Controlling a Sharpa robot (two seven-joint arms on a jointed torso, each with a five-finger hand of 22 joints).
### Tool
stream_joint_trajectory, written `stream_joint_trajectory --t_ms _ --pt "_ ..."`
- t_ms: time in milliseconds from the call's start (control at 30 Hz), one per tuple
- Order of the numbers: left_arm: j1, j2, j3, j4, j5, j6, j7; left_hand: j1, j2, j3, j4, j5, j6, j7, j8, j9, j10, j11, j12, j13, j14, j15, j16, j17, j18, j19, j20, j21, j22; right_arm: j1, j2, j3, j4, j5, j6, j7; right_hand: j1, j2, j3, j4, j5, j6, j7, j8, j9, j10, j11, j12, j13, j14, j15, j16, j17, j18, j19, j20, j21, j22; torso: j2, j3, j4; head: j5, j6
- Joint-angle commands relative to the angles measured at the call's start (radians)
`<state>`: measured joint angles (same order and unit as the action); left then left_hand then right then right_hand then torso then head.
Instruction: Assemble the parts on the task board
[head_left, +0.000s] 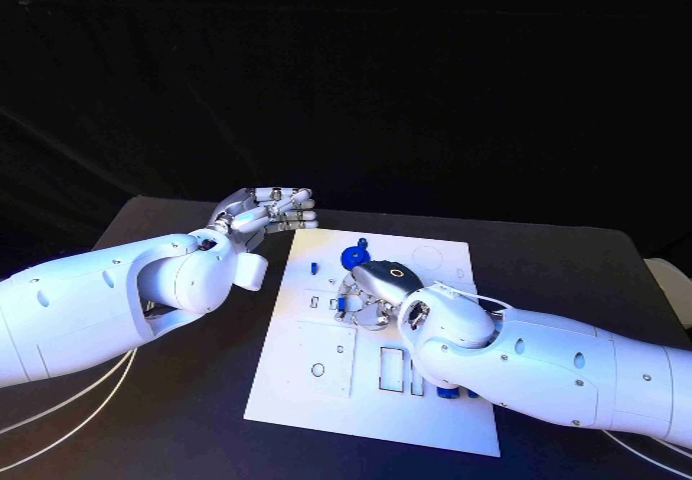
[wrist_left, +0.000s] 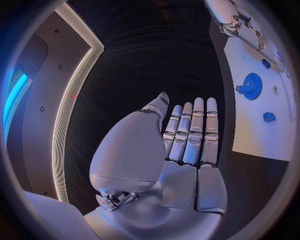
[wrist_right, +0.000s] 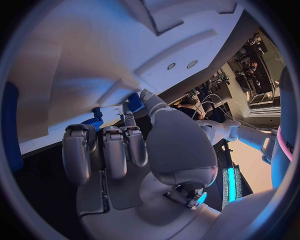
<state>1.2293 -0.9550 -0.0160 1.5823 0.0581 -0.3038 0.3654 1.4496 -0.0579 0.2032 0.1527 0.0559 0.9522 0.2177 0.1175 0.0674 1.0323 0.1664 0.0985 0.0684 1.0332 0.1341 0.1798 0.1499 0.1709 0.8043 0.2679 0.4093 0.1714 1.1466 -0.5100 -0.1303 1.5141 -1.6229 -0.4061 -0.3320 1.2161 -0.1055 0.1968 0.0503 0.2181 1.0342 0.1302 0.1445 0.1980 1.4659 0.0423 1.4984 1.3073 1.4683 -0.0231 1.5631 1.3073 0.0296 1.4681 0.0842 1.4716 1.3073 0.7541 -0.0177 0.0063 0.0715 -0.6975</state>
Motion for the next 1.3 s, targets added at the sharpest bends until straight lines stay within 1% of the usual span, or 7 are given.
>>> stream_joint_trajectory --t_ms 33,433,700,867,967,1067,1300 --pt "0.001 0.001 0.001 0.001 -0.005 0.006 0.005 -0.002 0.011 0.000 -0.006 -0.003 0.002 0.002 -0.004 -0.001 0.004 0.005 -0.006 -0.001 -0.005 -0.001 -0.004 -0.002 0.011 -0.009 0.001 -0.005 -0.001 -0.002 -0.001 -0.002 -0.002 -0.013 -0.008 -0.013 -0.010 -0.005 -0.010 0.003 -0.006 -0.008 0.002 -0.004 0.000 0.019 0.011 -0.007 0.170 0.096 0.006 -0.006 0.240 0.002 0.026 0.006 -0.008 0.182 0.000 -0.0002 -0.0001 -0.001 0.001" --pt "0.001 0.001 0.000 0.000 -0.005 0.008 0.003 -0.002 0.010 0.001 -0.006 -0.003 0.002 0.003 -0.005 -0.001 0.004 0.005 -0.007 -0.001 -0.006 -0.001 -0.005 -0.002 0.011 -0.009 0.002 -0.005 -0.001 -0.003 -0.009 -0.002 0.012 -0.028 -0.073 -0.004 -0.036 -0.029 -0.119 0.053 -0.030 -0.039 0.008 -0.013 0.001 0.001 0.018 -0.022 0.152 0.094 0.012 -0.012 0.231 0.008 0.009 0.012 -0.035 0.166 0.000 0.0000 0.0002 -0.004 0.005" --pt "0.001 0.003 0.000 -0.014 -0.045 0.025 -0.032 -0.013 0.011 -0.001 -0.002 -0.003 0.010 -0.006 -0.006 0.000 0.012 -0.002 -0.010 0.000 0.034 -0.012 0.007 0.007 0.014 0.011 -0.004 0.010 0.003 0.009 -0.044 0.009 0.053 0.032 -0.215 0.122 -0.023 -0.020 -0.194 0.104 -0.033 -0.049 0.012 -0.014 0.004 0.001 0.021 -0.022 0.151 0.091 0.016 -0.019 0.220 0.012 0.002 0.016 -0.051 0.158 -0.005 -0.0004 -0.0030 -0.004 0.006" --pt "0.001 0.008 0.000 -0.026 -0.111 0.057 -0.074 -0.033 0.015 -0.003 0.010 -0.001 0.046 -0.022 -0.003 0.003 0.098 -0.033 0.008 0.009 0.192 -0.059 0.068 0.044 0.017 0.128 -0.058 0.086 0.033 0.051 -0.082 0.017 0.066 0.229 -0.223 0.287 0.035 0.020 -0.203 0.104 -0.043 -0.036 0.006 -0.002 0.011 -0.050 0.015 -0.072 0.094 0.068 0.010 -0.074 0.143 0.043 -0.075 0.012 -0.174 0.077 -0.015 -0.0010 -0.0029 -0.005 0.010" --pt "0.001 0.010 0.000 -0.028 -0.192 0.072 -0.099 -0.025 0.017 0.010 0.008 0.000 0.076 -0.038 0.003 0.005 0.168 -0.056 0.025 0.017 0.282 -0.089 0.109 0.075 0.016 0.190 -0.094 0.131 0.052 0.097 -0.132 0.019 0.078 0.453 -0.186 0.378 0.084 0.049 -0.193 0.081 -0.035 -0.041 0.008 -0.008 0.010 -0.114 0.015 -0.149 0.016 0.028 0.009 -0.168 0.026 0.080 -0.181 0.010 -0.348 -0.034 -0.020 -0.0020 -0.0025 -0.006 0.009" --pt "0.001 0.012 0.000 -0.029 -0.239 0.080 -0.130 -0.018 0.012 0.017 0.002 0.001 0.098 -0.058 0.007 0.008 0.234 -0.084 0.048 0.032 0.394 -0.120 0.186 0.124 0.017 0.257 -0.128 0.188 0.078 0.124 -0.176 0.019 0.093 0.586 -0.156 0.417 0.100 0.063 -0.194 0.070 -0.030 -0.042 0.008 -0.012 0.009 -0.150 0.014 -0.205 -0.040 0.011 0.008 -0.229 -0.037 0.095 -0.223 0.011 -0.438 -0.092 -0.023 -0.0031 -0.0025 -0.006 0.008" --pt "0.003 0.008 0.001 -0.021 -0.403 0.133 -0.309 -0.012 0.005 0.051 -0.020 -0.002 0.154 -0.104 0.044 0.039 0.353 -0.130 0.157 0.129 0.391 -0.160 0.262 0.218 0.011 0.377 -0.195 0.358 0.172 0.157 -0.311 0.020 0.156 0.756 -0.118 0.461 0.082 0.058 -0.222 0.076 0.027 -0.043 0.008 -0.017 0.008 -0.175 0.014 -0.250 -0.085 0.002 0.008 -0.284 -0.084 0.105 -0.240 0.011 -0.514 -0.139 -0.030 0.0001 -0.0015 0.003 0.004"
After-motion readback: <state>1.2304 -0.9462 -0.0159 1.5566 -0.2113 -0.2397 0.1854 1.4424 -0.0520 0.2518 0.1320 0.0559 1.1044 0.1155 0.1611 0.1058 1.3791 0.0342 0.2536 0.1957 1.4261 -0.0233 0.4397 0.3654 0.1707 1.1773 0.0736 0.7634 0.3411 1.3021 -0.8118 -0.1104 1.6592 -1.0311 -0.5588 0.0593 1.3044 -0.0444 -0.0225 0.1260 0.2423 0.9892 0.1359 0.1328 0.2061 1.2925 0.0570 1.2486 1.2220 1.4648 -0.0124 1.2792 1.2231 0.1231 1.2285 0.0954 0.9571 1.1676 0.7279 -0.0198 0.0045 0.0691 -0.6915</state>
